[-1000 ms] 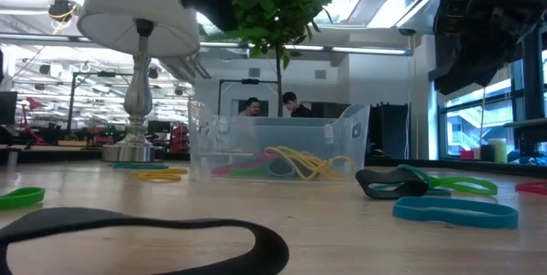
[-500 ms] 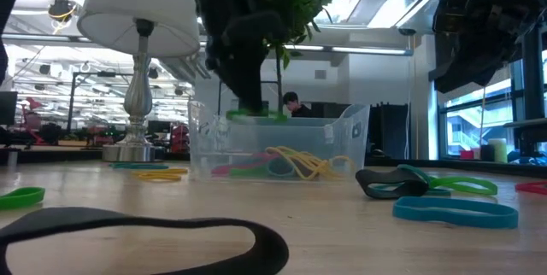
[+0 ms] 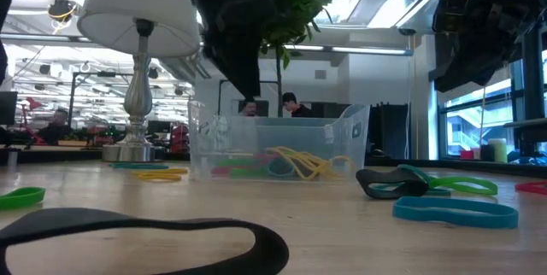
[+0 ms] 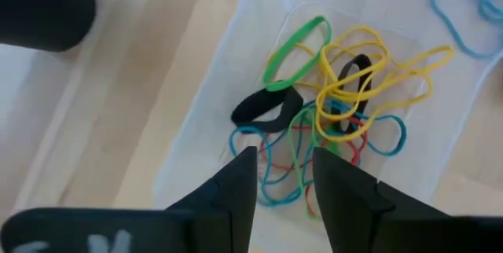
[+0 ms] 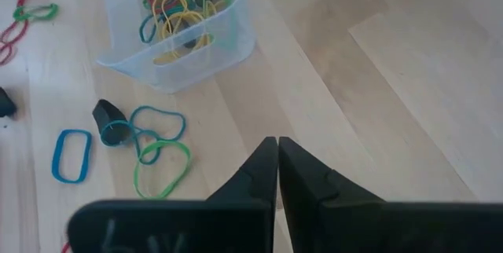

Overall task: Pick and place rubber bands into bin
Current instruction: Put the red rubber band into the transparent container

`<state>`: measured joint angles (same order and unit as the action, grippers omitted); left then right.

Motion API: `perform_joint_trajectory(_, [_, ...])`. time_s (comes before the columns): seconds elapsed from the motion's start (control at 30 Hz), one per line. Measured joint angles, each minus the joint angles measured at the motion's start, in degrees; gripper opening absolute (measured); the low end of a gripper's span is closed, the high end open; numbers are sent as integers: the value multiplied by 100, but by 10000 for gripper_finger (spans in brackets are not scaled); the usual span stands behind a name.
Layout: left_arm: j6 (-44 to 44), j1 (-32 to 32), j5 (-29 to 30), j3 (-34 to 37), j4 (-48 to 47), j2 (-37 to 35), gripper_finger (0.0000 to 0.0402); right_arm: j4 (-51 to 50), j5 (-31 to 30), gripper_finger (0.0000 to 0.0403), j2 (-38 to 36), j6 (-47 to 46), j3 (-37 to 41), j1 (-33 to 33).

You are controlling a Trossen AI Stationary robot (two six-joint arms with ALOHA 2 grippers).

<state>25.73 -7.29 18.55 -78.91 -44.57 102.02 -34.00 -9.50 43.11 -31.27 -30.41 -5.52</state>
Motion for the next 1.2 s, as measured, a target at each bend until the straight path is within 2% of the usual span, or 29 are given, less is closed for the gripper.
perform_joint_trajectory(0.17, [-527,-6,-67,0,-430,-493,99,10,0,19,1,-163,0,-1])
perform_joint_trajectory(0.3, [-1013,-79,-169,48,-997,-892,60,233,-5,6,6,-617,0,-48])
perform_joint_trajectory(0.43, [-1179,-169,-207,764,-939,-1513,10,276,-42,4,230,-1138,-146,-407])
perform_joint_trajectory(0.53, [-991,-215,-326,1638,-491,-2196,4,20,-202,3,643,-1589,-546,-810])
perform_joint_trajectory(0.7, [-745,-291,-707,3067,363,-3450,1,-1261,-371,2,1730,-2902,-1613,-1527])
perform_joint_trajectory(0.83, [-687,-284,-827,3884,834,-4311,2,-2282,-74,2,2681,-4339,-2429,-2084])
perform_joint_trajectory(1.03, [-990,-232,-843,4518,1097,-5182,3,-2302,810,8,3770,-6073,-2907,-2791])
perform_joint_trajectory(1.2, [-1485,-146,-1082,4575,1061,-5428,1,-1815,1007,30,4398,-7382,-2922,-3263])
